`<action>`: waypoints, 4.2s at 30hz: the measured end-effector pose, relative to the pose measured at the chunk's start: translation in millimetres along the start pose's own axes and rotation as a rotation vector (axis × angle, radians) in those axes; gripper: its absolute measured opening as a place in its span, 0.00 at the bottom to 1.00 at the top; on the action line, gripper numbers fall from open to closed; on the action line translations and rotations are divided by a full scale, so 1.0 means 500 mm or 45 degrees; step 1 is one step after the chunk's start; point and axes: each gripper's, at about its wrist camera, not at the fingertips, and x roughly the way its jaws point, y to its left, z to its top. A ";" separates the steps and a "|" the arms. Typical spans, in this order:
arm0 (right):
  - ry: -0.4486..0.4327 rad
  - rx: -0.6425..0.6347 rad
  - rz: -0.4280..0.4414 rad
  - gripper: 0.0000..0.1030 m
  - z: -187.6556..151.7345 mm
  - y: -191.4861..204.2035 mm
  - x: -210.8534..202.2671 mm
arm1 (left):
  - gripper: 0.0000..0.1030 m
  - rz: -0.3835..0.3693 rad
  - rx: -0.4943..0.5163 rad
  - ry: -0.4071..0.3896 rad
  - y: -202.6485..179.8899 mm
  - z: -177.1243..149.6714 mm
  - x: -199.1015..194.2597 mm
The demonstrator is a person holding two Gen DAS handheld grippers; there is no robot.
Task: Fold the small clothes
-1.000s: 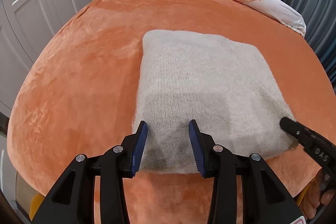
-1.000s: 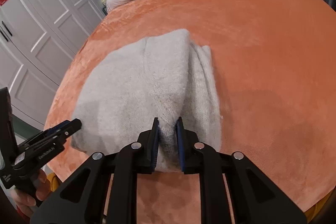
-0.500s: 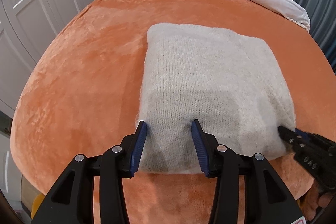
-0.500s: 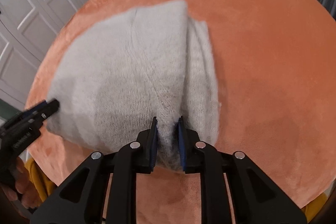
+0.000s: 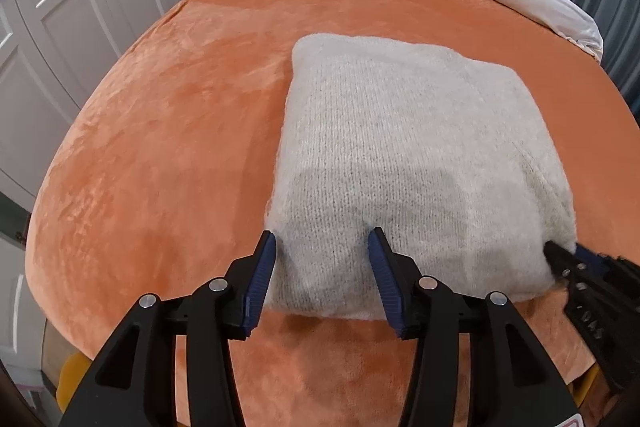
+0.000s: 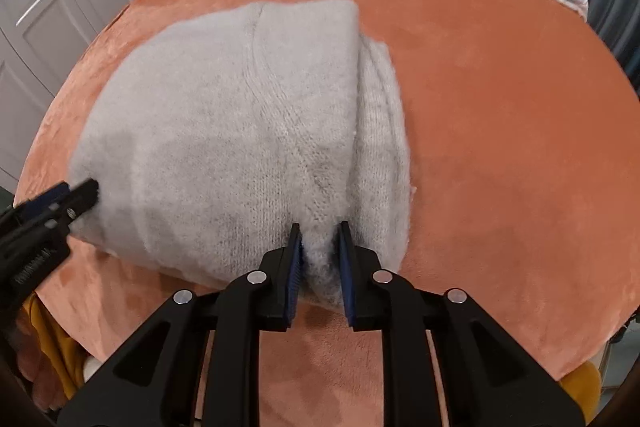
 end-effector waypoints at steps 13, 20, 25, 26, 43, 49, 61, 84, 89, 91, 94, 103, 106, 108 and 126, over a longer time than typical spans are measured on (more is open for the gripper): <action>-0.120 -0.008 -0.104 0.17 0.000 0.013 -0.091 | 0.47 0.033 -0.030 0.008 -0.008 -0.029 -0.038; -0.129 0.005 -0.118 0.17 -0.020 0.007 -0.110 | 0.47 0.023 -0.040 0.017 -0.016 -0.052 -0.054; -0.135 0.013 -0.131 0.17 -0.031 0.004 -0.116 | 0.47 0.024 -0.034 0.014 -0.025 -0.066 -0.064; -0.134 0.013 -0.132 0.17 -0.033 0.002 -0.116 | 0.47 0.023 -0.033 0.015 -0.027 -0.067 -0.065; -0.117 0.025 -0.141 0.17 -0.045 -0.004 -0.112 | 0.51 0.038 -0.027 0.028 -0.044 -0.084 -0.063; -0.114 0.032 -0.154 0.23 -0.057 -0.001 -0.109 | 0.60 0.048 -0.021 0.016 -0.049 -0.095 -0.062; -0.105 0.050 -0.182 0.35 -0.092 0.003 -0.085 | 0.67 0.058 -0.021 0.043 -0.056 -0.121 -0.038; -0.043 0.065 -0.182 0.47 -0.148 0.000 -0.027 | 0.67 0.065 -0.015 0.080 -0.078 -0.176 0.012; -0.037 0.067 -0.176 0.48 -0.152 0.004 -0.021 | 0.67 0.075 -0.015 0.059 -0.090 -0.179 0.010; -0.035 0.068 -0.174 0.48 -0.152 0.004 -0.019 | 0.67 0.074 -0.014 0.054 -0.092 -0.179 0.011; -0.032 0.065 -0.173 0.48 -0.153 0.006 -0.018 | 0.67 0.072 -0.028 0.052 -0.094 -0.179 0.011; -0.036 0.057 -0.166 0.48 -0.153 0.005 -0.017 | 0.67 0.066 -0.043 0.048 -0.086 -0.173 0.014; -0.036 0.052 -0.164 0.48 -0.153 0.006 -0.017 | 0.67 0.070 -0.036 0.044 -0.087 -0.173 0.012; -0.035 0.050 -0.165 0.48 -0.153 0.009 -0.017 | 0.67 0.073 -0.033 0.042 -0.090 -0.173 0.011; -0.034 0.042 -0.163 0.48 -0.156 0.025 -0.017 | 0.68 0.077 -0.044 0.059 -0.089 -0.172 0.014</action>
